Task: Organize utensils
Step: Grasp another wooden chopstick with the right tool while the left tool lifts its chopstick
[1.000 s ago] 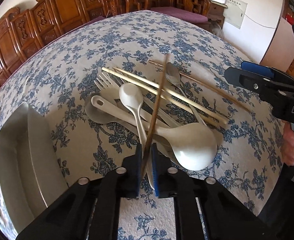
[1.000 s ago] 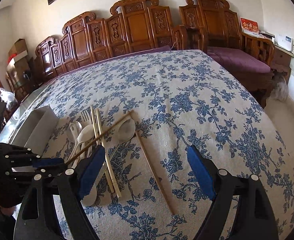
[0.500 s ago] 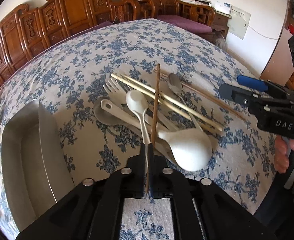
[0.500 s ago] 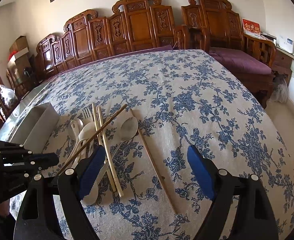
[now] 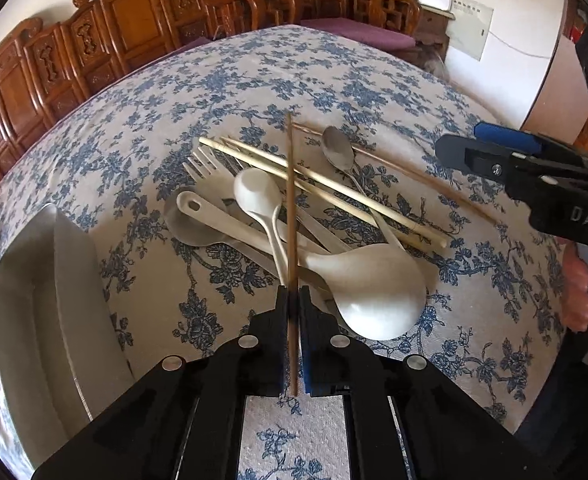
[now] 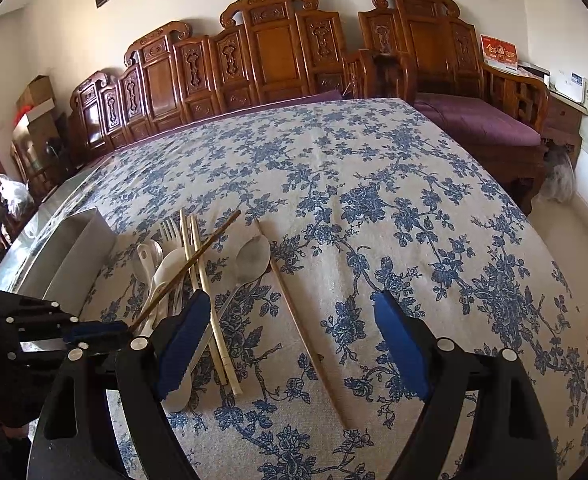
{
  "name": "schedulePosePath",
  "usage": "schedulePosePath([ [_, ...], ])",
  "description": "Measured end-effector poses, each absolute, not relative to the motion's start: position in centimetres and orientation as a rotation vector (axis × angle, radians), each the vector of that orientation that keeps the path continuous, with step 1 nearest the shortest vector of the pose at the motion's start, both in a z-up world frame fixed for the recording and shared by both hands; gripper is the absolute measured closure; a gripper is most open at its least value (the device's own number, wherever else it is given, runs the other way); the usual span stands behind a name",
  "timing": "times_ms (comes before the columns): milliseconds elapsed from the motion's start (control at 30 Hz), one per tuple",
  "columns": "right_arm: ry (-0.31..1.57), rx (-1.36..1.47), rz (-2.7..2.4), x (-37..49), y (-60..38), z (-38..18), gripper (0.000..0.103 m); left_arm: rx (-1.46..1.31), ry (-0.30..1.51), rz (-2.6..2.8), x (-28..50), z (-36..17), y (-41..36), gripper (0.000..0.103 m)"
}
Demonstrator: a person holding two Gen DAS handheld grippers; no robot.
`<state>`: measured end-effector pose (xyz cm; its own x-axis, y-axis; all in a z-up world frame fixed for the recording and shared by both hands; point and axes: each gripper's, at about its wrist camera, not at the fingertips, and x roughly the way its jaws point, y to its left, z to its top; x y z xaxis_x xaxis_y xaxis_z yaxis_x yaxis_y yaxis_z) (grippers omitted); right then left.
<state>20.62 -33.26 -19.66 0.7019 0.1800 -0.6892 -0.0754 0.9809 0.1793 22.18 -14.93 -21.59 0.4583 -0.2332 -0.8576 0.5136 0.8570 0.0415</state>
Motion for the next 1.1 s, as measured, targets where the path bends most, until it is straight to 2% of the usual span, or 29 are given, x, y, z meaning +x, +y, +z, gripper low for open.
schedulePosePath([
  [167,0.792,0.128,0.139,20.9,-33.3,-19.9,0.018,0.262,0.975,-0.458,21.6,-20.5,-13.8,0.099],
  [233,0.804,0.120,0.142,21.3,-33.4,-20.2,0.027,0.235,0.961,-0.454,21.2,-19.9,-13.2,0.099],
  [300,0.827,0.122,0.145,22.0,-33.6,-20.7,0.043,0.214,0.951,-0.447,20.7,-19.4,-12.8,0.099],
  [367,0.854,0.108,0.138,22.7,-33.5,-21.3,0.050,0.195,0.942,-0.445,20.3,-18.9,-12.4,0.099],
  [700,0.933,-0.083,0.174,25.3,-30.6,-23.4,0.068,0.137,0.860,-0.401,17.5,-15.3,-10.3,0.099],
  [733,0.934,-0.098,0.174,25.4,-30.5,-23.4,0.076,0.139,0.853,-0.395,17.2,-15.0,-10.2,0.099],
  [767,0.939,-0.111,0.176,25.5,-30.4,-23.4,0.093,0.141,0.848,-0.390,17.1,-14.8,-10.1,0.099],
  [800,0.946,-0.125,0.169,25.6,-30.3,-23.4,0.096,0.142,0.843,-0.385,17.0,-14.6,-9.9,0.099],
  [1100,0.943,-0.079,0.163,24.8,-31.2,-21.9,0.097,0.124,0.816,-0.347,16.3,-13.2,-8.6,0.099],
])
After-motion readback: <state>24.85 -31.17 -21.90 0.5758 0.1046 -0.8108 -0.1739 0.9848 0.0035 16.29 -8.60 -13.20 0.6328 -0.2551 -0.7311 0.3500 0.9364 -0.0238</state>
